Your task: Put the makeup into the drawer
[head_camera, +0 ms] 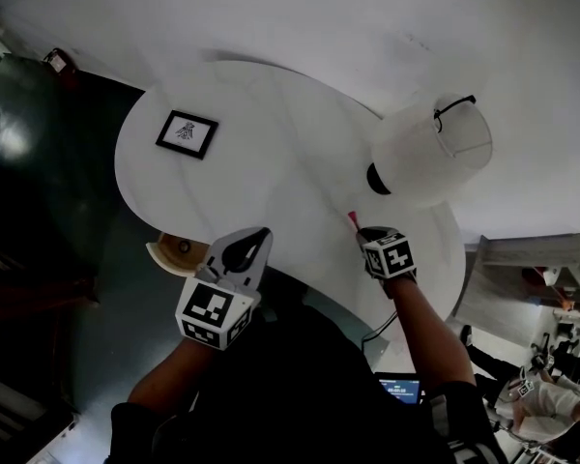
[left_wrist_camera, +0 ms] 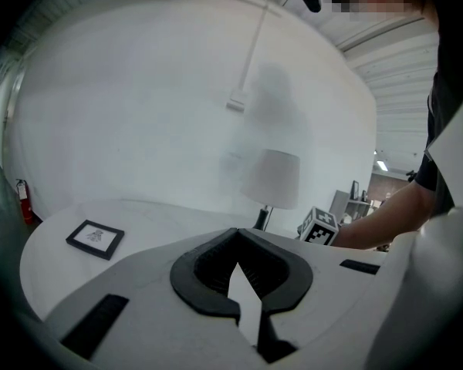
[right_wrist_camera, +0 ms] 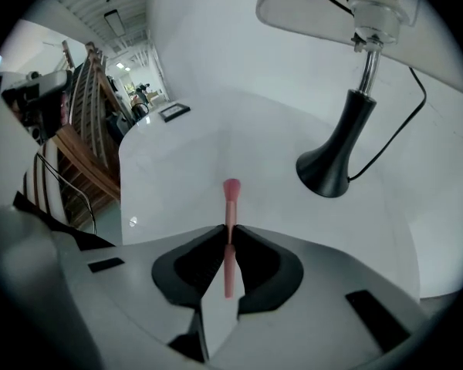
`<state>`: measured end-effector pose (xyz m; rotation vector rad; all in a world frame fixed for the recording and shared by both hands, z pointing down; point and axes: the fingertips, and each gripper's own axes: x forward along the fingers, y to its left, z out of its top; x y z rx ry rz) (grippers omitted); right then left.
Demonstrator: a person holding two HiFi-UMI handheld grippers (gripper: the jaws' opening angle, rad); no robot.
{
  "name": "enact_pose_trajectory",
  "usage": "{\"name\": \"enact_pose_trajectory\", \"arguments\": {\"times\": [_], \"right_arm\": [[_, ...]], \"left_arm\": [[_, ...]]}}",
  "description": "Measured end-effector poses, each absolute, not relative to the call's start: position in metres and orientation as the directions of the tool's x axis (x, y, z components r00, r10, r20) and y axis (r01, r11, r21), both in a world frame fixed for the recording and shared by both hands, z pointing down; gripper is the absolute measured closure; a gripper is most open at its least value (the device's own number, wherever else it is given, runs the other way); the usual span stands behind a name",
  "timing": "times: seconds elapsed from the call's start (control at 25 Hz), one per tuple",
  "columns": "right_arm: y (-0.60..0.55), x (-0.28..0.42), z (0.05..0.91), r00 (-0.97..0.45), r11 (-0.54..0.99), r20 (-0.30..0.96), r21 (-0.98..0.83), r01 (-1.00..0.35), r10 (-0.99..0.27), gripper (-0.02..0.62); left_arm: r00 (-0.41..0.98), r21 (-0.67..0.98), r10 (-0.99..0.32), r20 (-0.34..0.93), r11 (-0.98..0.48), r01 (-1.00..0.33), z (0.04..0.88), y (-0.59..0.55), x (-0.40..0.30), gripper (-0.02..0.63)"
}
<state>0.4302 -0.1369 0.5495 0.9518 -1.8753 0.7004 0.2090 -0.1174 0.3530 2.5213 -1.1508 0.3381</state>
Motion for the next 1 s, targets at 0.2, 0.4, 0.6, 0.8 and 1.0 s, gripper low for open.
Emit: {"name": "enact_pose_trajectory", "arguments": {"times": [0.2, 0.4, 0.6, 0.8, 1.0], "right_arm": [[-0.145, 0.409, 0.523, -0.381, 0.56, 0.85, -0.128, -0.818, -0.363, 0.548], [-0.153, 0.39, 0.502, -0.473, 0.607, 0.802, -0.181, -0.774, -0.365, 0.548], [-0.159, 0.369, 0.492, -0.556, 0.658, 0.756, -0.227, -0.718, -0.345, 0.548], [-0.159, 0.355, 0.497, -0.575, 0.686, 0.753, -0.234, -0.689, -0.321, 0.548], [-0.154, 0.326, 0.495, -0.578, 0.706, 0.754, -0.224, -0.672, -0.311, 0.548]], "left_arm": [[0.625, 0.206, -0.696, 0.353, -0.594, -0.778, 0.351, -0.116, 0.201, 0.595], [0.555, 0.185, -0.744, 0.374, -0.526, -0.83, 0.353, -0.114, 0.19, 0.595], [0.46, 0.179, -0.805, 0.373, -0.425, -0.888, 0.351, -0.109, 0.175, 0.595], [0.39, 0.176, -0.85, 0.354, -0.349, -0.92, 0.344, -0.099, 0.158, 0.595], [0.35, 0.154, -0.876, 0.333, -0.316, -0.936, 0.34, -0.084, 0.127, 0.595]]}}
